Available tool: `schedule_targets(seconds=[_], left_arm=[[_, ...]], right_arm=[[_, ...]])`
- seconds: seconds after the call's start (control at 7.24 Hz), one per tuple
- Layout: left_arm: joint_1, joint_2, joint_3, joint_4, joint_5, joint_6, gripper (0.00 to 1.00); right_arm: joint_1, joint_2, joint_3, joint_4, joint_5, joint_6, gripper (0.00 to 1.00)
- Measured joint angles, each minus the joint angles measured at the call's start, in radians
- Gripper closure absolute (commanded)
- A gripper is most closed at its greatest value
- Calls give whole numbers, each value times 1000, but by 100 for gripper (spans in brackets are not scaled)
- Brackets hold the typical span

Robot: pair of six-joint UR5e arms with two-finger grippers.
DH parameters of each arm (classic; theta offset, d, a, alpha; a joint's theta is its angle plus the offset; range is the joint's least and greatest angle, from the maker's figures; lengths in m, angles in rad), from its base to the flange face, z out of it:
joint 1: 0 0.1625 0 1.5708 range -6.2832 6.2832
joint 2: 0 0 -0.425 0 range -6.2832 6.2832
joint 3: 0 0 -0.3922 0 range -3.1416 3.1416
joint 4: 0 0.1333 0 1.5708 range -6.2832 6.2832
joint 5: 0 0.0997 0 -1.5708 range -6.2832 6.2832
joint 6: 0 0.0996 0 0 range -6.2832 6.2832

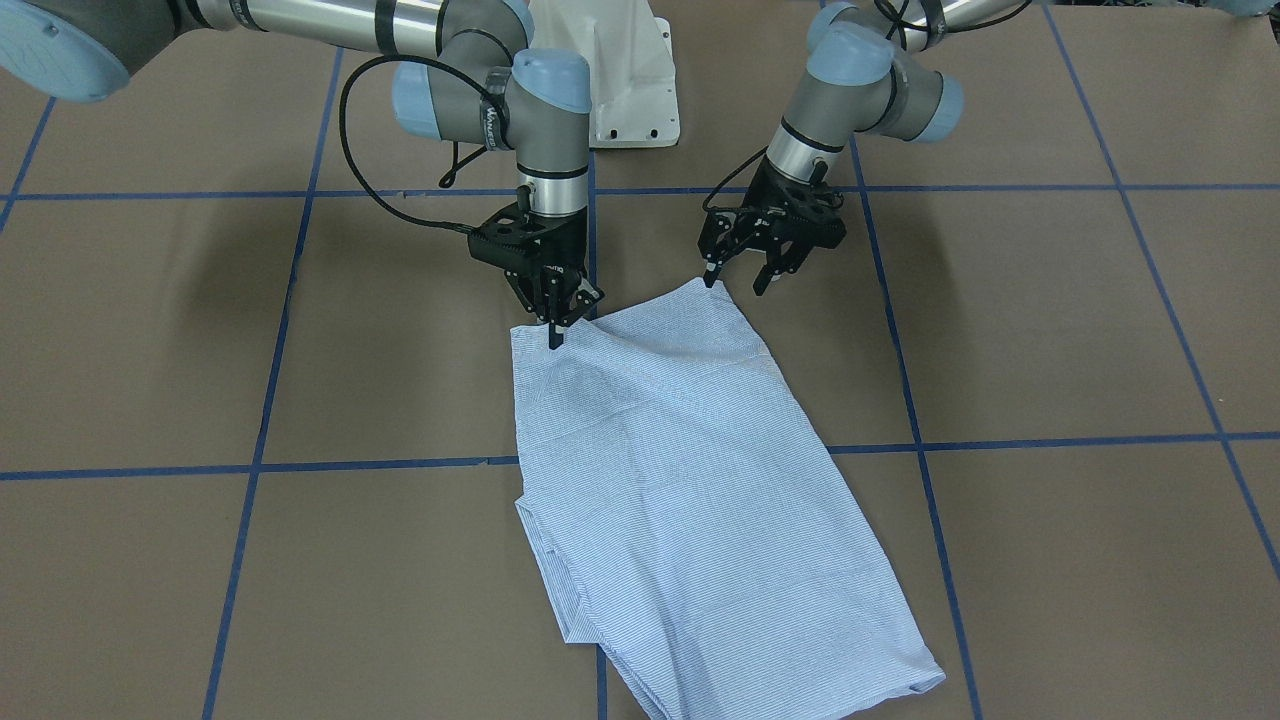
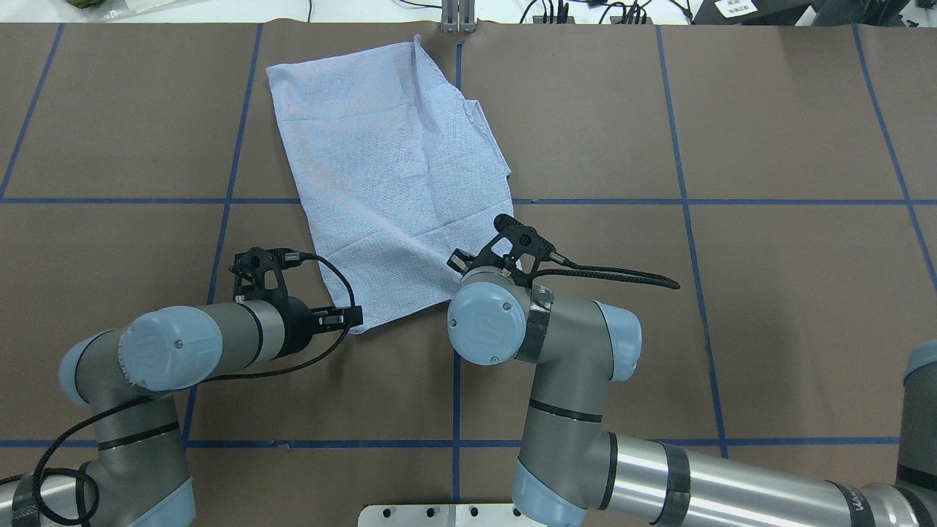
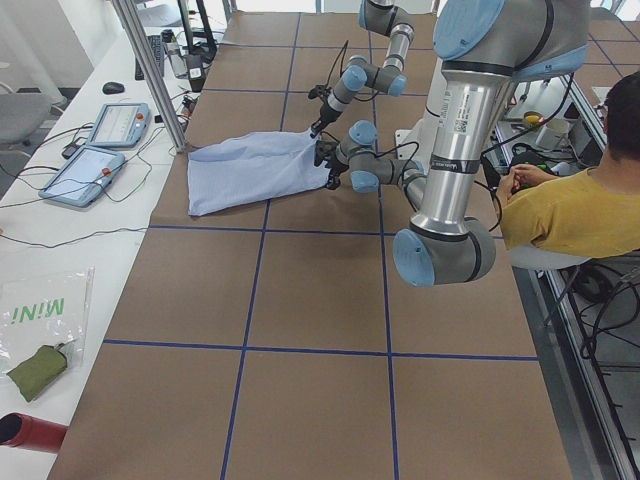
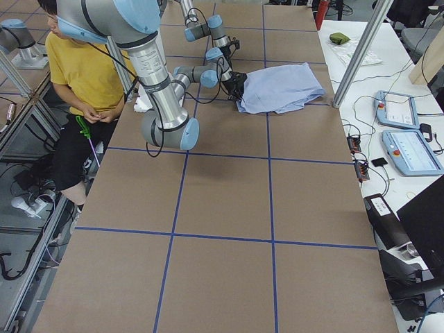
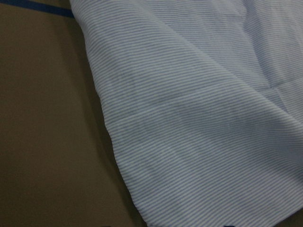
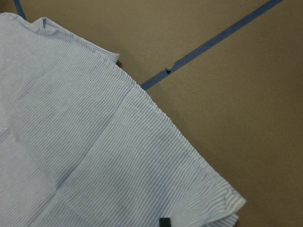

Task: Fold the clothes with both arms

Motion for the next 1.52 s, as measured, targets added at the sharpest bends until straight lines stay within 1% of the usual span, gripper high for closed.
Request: schedule_targets(seconds=[0.14,0.28,0.41,0.55,0.97,1.11,1.24,1.38,1.52], left_arm=[[13,-9,6,2,1,-2,36],[19,-21,14,6,1,-2,49],[21,-29,19,10,0,-3,70],[22,-32,21,12,0,-3,100],[21,-36,16,13,-1,-1,100],[19,-36,-4,13,-1,-1,100],[18,-34,-41,13,-2,0,100],[19,-32,-85,13,-3,0,100],[28,-30,-132,14,-5,-2,100]], right_arm=[[0,-1,1,0,0,0,100],[0,-1,1,0,0,0,100],[0,-1,1,0,0,0,100],[0,-1,1,0,0,0,100],[0,-6,4,0,0,0,100],[0,-18,17,0,-1,0,100],[-3,-49,59,-1,-3,0,100],[-19,-101,139,-5,-10,-1,100],[-55,-168,243,-10,-23,-2,100]])
